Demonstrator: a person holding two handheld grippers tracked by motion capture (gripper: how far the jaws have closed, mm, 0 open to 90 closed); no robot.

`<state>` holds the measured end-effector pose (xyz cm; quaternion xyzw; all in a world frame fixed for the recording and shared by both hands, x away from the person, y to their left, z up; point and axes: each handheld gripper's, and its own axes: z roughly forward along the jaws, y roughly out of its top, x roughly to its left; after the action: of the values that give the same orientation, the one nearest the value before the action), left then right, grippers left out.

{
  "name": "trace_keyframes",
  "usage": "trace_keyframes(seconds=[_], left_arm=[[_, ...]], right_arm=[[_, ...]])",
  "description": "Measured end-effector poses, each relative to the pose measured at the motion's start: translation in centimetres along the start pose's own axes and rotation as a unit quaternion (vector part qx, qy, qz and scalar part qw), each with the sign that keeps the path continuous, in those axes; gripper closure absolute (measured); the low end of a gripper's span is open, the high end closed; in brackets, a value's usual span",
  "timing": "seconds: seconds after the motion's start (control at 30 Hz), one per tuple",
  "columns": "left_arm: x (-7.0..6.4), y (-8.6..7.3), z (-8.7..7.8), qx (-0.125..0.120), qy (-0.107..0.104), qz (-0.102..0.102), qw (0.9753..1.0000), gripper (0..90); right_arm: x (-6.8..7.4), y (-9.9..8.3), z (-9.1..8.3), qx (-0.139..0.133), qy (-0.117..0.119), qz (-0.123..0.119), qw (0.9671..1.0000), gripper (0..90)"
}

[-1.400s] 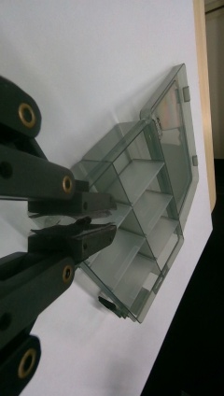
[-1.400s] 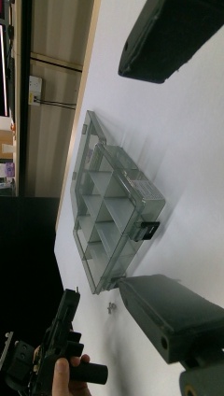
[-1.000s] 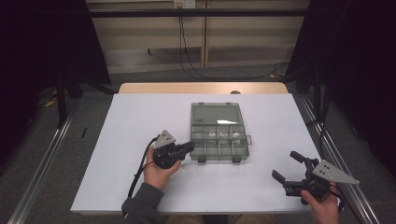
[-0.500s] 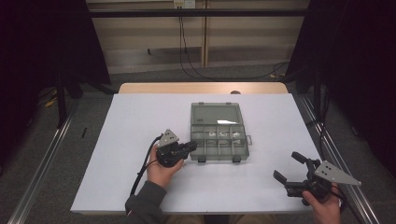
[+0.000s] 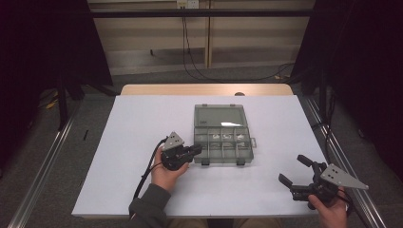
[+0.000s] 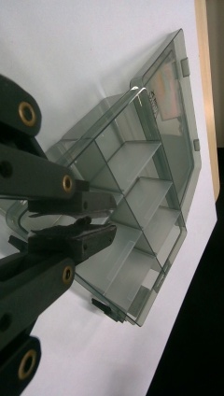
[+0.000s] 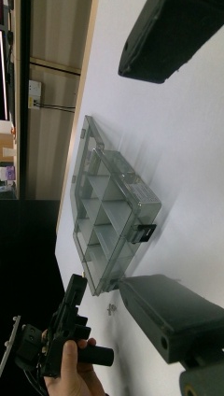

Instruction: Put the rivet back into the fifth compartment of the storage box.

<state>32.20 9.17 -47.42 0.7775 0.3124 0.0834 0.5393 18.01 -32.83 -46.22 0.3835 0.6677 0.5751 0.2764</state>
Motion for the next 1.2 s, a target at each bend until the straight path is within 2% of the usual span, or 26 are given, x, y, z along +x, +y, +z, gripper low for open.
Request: trace_keyframes(seconds=[0.17,0.37,0.47,0.57,0.77,0.8,0.87,0.97,1.0,1.1,1.13,1.17,1.2], left_arm=[[0.0,-0.1,-0.1,0.001,0.001,0.002,1.0,77.5],[0.1,0.2,-0.8,-0.009,-0.002,-0.007,0.9999,72.3],[0.0,0.3,-1.2,-0.017,0.002,-0.008,0.9998,69.5],[0.1,0.2,-1.7,-0.029,-0.006,-0.015,0.9995,67.6],[0.1,0.0,-2.8,-0.04,-0.001,-0.013,0.9991,60.6],[0.2,0.0,-3.0,-0.04,0.0,-0.014,0.9991,56.3],[0.2,-0.1,-3.3,-0.048,0.002,-0.012,0.9988,55.4],[0.2,0.0,-3.8,-0.047,0.006,-0.006,0.9989,51.8],[0.2,0.0,-4.0,-0.044,0.006,-0.002,0.999,46.9],[0.2,-0.1,-4.1,-0.043,0.008,-0.003,0.999,42.3],[0.2,-0.1,-4.2,-0.045,0.007,-0.005,0.999,36.6],[0.3,-0.2,-4.3,-0.049,0.004,-0.008,0.9988,36.6],[0.3,-0.3,-4.4,-0.051,0.004,-0.011,0.9986,32.9]], right_arm=[[-0.1,0.0,0.0,0.001,0.0,0.001,1.0,1.1],[-0.1,0.0,0.0,0.0,0.002,0.0,1.0,1.1],[-0.1,0.0,0.1,0.0,0.002,0.0,1.0,1.1],[-0.1,0.0,0.1,0.0,0.003,0.001,1.0,1.1],[0.0,0.0,0.2,0.001,0.005,-0.003,1.0,1.2],[-0.1,0.1,0.2,0.0,0.005,-0.002,1.0,1.2],[-0.1,0.1,0.2,-0.001,0.004,-0.001,1.0,1.2],[-0.1,0.0,0.2,-0.001,0.004,-0.001,1.0,1.2],[-0.1,0.1,0.2,-0.001,0.004,-0.002,1.0,1.2],[-0.1,0.0,0.2,-0.001,0.004,-0.002,1.0,1.2],[-0.1,0.0,0.3,0.001,0.004,-0.002,1.0,1.2],[-0.1,0.0,0.3,0.001,0.004,-0.002,1.0,1.2],[-0.1,0.0,0.3,0.001,0.004,0.0,1.0,1.2]])
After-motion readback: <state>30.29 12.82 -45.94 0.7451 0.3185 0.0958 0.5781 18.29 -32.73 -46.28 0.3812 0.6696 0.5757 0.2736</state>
